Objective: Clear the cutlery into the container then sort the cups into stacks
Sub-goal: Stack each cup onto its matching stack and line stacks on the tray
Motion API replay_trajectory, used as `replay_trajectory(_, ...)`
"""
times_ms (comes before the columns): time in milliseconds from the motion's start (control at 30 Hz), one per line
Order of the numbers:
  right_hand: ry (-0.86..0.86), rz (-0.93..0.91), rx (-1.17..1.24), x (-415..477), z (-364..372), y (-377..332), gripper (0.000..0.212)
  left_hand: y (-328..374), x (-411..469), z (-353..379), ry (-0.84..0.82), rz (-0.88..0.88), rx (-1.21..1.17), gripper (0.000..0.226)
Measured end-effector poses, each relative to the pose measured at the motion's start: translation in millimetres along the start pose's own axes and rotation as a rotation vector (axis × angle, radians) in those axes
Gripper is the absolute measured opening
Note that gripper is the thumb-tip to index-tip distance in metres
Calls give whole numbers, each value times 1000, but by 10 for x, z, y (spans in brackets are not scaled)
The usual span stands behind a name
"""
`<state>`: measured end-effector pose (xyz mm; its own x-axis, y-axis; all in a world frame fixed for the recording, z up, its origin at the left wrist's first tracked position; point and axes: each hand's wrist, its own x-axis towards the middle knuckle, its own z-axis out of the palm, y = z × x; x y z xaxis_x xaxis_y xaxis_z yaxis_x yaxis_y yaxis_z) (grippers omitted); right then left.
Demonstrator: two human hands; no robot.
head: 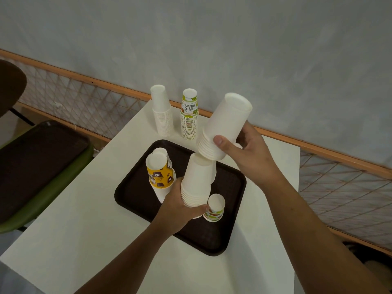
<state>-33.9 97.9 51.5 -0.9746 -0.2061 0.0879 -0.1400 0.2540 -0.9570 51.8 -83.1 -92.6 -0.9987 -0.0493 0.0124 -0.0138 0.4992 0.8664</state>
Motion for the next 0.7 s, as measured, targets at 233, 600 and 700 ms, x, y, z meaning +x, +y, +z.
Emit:
replay_trajectory(233, 41, 75, -146, 260, 156, 620, 67, -54, -107, 7, -18, -24, -2, 81)
replay_trajectory(600, -72, 171, -325, 355, 553, 1558, 72, -211, -132, -10, -69, -160, -162, 84)
replay_trajectory(700, -113, 225, -335, 333, 589, 1723, 73, -201, -120, 12, -75, -179, -179, 83)
